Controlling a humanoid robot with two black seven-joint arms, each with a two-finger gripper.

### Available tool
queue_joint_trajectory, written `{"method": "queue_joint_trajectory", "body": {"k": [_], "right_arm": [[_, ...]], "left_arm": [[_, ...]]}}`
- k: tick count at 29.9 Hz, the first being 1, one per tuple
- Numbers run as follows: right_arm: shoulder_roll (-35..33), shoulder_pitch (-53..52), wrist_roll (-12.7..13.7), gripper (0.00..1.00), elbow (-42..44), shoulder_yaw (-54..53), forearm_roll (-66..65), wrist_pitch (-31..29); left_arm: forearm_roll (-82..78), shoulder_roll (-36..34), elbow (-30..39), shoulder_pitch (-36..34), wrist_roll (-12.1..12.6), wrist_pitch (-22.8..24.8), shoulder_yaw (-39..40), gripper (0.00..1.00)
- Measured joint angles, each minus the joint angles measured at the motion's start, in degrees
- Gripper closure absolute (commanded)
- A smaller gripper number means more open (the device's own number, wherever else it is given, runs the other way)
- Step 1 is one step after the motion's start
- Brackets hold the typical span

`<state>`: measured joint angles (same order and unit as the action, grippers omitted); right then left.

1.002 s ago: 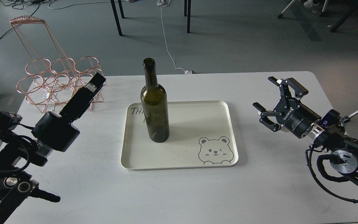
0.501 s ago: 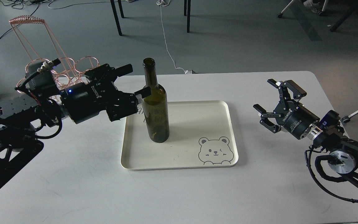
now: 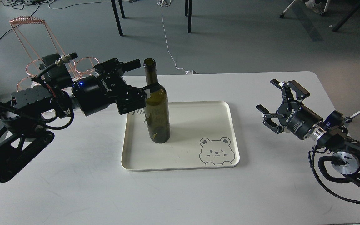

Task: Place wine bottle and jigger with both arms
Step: 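Close the left gripper around the neck of the green wine bottle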

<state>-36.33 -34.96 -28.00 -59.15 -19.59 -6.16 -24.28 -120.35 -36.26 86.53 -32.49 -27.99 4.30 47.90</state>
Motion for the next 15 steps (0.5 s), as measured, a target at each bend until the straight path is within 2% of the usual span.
{"method": "queue_joint_trajectory", "body": {"k": [9, 15], "right_arm": [[-0.14, -0.03, 0.0, 0.01, 0.03, -0.11, 0.0, 0.36], [-0.22, -0.09, 0.0, 0.01, 0.16, -0.26, 0.03, 0.38]], "left_arm": [[0.11, 2.68, -3.13, -2.46, 0.0, 0.3, -1.63, 0.02], [0.12, 4.03, -4.26, -3.67, 0.0, 1.85, -1.68, 0.07]]}}
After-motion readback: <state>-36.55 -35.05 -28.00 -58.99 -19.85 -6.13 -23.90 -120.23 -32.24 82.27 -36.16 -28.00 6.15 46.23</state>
